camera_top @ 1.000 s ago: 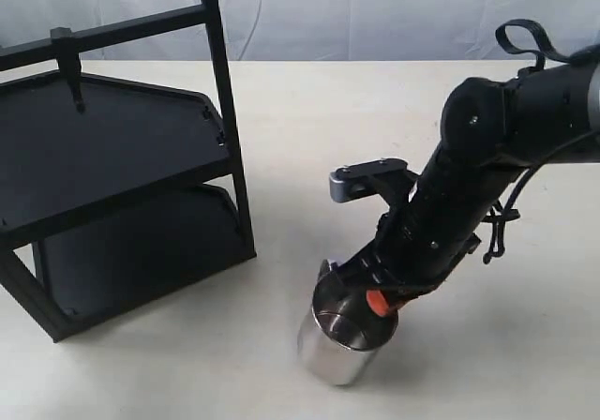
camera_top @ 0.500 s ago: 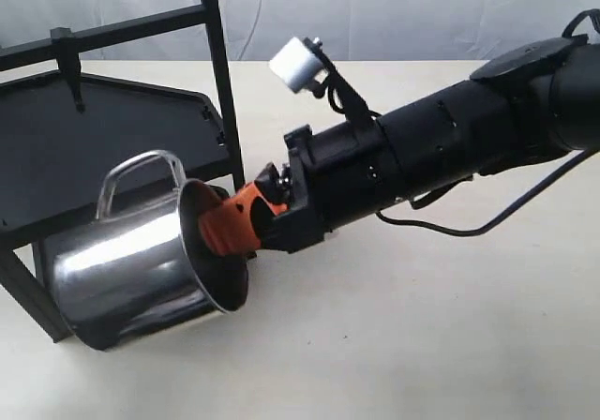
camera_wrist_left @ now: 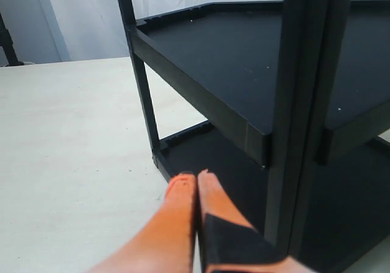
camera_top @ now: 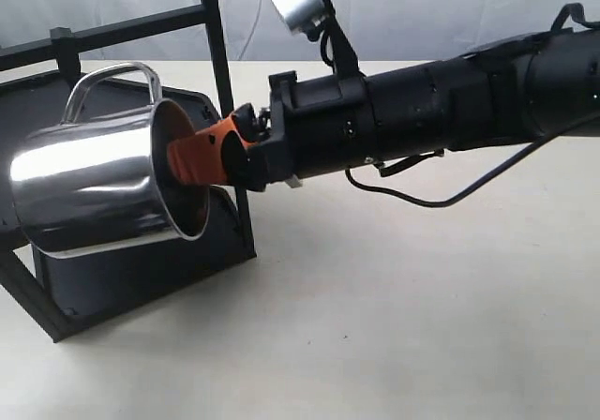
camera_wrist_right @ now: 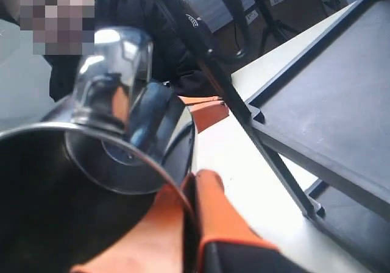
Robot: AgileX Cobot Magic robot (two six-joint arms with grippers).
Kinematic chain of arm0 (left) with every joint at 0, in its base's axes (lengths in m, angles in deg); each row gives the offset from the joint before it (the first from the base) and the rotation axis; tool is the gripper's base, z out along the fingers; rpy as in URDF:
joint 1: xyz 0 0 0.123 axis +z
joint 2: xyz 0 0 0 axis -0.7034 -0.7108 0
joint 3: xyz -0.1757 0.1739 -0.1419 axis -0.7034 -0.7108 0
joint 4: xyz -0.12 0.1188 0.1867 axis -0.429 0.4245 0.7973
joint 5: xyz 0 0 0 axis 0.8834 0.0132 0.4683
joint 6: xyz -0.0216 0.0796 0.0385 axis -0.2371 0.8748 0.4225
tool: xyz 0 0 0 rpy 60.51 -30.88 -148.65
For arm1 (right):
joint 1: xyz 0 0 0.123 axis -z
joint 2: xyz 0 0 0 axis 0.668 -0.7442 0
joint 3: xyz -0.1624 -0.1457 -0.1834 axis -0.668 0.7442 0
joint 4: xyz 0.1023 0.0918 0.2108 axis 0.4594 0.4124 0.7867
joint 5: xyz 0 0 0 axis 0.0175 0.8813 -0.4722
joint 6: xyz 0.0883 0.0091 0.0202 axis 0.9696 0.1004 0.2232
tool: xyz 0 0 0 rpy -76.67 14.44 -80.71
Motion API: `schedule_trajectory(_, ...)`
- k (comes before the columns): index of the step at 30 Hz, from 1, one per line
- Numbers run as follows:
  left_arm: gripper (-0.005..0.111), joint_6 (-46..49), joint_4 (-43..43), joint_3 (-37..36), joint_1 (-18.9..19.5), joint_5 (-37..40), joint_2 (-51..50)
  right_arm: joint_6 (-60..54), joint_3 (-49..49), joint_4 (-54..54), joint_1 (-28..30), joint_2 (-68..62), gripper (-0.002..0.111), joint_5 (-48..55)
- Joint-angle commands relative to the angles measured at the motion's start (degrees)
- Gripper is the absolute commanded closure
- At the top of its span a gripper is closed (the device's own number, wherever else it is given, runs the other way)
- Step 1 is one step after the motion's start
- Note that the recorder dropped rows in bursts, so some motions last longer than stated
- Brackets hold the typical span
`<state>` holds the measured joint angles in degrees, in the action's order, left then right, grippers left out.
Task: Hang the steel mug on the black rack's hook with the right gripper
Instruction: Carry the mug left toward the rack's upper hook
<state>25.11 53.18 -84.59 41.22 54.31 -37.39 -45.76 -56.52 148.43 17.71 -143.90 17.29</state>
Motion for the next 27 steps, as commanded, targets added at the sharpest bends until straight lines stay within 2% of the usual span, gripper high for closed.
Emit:
schedule_trajectory(1,0.107,-0.2,0.1,0.1,-0.1,-0.5,-0.2,-0.6,-2.2,1.4,-0.5,-1.4,0.108,1.5)
schedule_trajectory(8,0.107,-0.2,0.1,0.1,-0.1,-0.5,-0.2,-0.6,-6.0,1.4,-4.4,-5.1,0.108,0.8)
schedule_trajectory(27,0.107,-0.2,0.1,0.1,-0.1,-0.5,-0.2,-1.0,-8.2,1.4,-4.9,-10.1,0.108,-5.4)
